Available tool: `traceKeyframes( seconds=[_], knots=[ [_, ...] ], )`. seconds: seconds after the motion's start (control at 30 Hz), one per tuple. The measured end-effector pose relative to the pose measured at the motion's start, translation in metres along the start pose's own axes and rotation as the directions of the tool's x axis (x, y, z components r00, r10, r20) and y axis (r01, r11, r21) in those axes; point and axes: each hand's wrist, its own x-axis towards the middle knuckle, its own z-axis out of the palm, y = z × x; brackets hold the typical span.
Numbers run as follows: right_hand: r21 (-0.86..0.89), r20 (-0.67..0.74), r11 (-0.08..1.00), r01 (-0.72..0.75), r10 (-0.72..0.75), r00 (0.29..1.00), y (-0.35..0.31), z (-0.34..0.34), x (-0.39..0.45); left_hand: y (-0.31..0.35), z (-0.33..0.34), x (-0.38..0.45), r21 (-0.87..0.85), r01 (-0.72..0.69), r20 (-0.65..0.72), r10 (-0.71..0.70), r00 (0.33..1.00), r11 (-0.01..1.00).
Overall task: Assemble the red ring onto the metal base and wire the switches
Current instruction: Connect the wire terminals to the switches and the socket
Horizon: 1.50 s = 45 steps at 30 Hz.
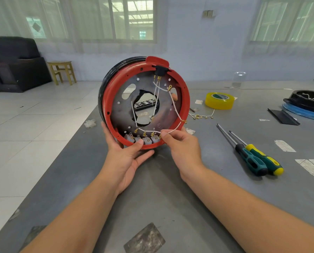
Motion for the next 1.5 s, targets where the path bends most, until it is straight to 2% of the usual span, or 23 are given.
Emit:
traceKeyframes(
  seconds=[0.23,0.4,0.5,0.57,0.6,0.7,0.8,0.87,0.93,1.0,1.17,1.27,1.37,1.5],
  knots=[
    [-0.178,0.047,0.982,0.063,-0.055,0.997,-0.002,-0.003,0.0,0.001,-0.004,0.005,-0.049,0.015,-0.149,-0.023,0.989,0.999],
    [-0.383,0.077,0.916,0.123,-0.101,0.992,-0.01,-0.013,0.001,0.004,-0.003,0.003,-0.057,-0.008,-0.143,0.0,0.99,0.998],
    [-0.517,0.028,0.838,0.175,-0.188,0.982,-0.013,-0.017,0.002,0.003,-0.003,0.003,-0.051,-0.014,-0.142,0.007,0.99,0.999],
    [-0.596,0.012,0.752,0.281,-0.342,0.94,-0.017,-0.02,0.002,0.003,-0.003,0.003,-0.053,-0.022,-0.143,0.014,0.99,0.998],
    [-0.635,0.034,0.683,0.361,-0.442,0.896,-0.02,-0.021,0.003,0.003,-0.003,0.003,-0.054,-0.024,-0.142,0.016,0.99,0.998],
    [-0.702,0.199,0.429,0.569,-0.648,0.735,-0.029,-0.02,0.002,0.002,-0.003,0.002,-0.038,-0.022,-0.132,0.017,0.991,0.999],
    [-0.675,0.437,0.248,0.694,-0.624,0.648,-0.031,-0.012,-0.004,0.001,-0.002,0.002,-0.021,-0.024,-0.104,0.022,0.994,0.999],
    [-0.709,0.531,0.175,0.683,-0.505,0.68,-0.029,-0.006,-0.008,0.0,-0.002,0.001,-0.008,-0.035,-0.082,0.034,0.996,0.999],
    [-0.758,0.502,0.211,0.617,-0.415,0.759,-0.03,-0.002,-0.01,-0.001,-0.002,0.0,0.009,-0.048,-0.068,0.048,0.997,0.999],
    [-0.779,0.457,0.251,0.574,-0.399,0.795,-0.032,-0.002,-0.009,-0.001,-0.002,-0.001,0.02,-0.053,-0.059,0.054,0.997,0.998],
    [-0.761,0.372,0.335,0.555,-0.476,0.797,-0.038,-0.003,-0.011,0.0,-0.002,-0.001,0.026,-0.055,-0.061,0.056,0.997,0.998],
    [-0.759,0.361,0.324,0.565,-0.513,0.779,-0.039,-0.002,-0.013,0.0,-0.001,-0.001,0.031,-0.054,-0.063,0.055,0.996,0.998],
    [-0.762,0.418,0.303,0.573,-0.445,0.792,-0.033,-0.002,-0.011,0.0,-0.001,-0.001,0.018,-0.05,-0.061,0.051,0.997,0.999],
    [-0.735,0.443,0.406,0.543,-0.318,0.838,-0.028,-0.003,-0.005,0.0,-0.001,-0.001,0.017,-0.047,-0.055,0.048,0.997,0.999]
  ],
)
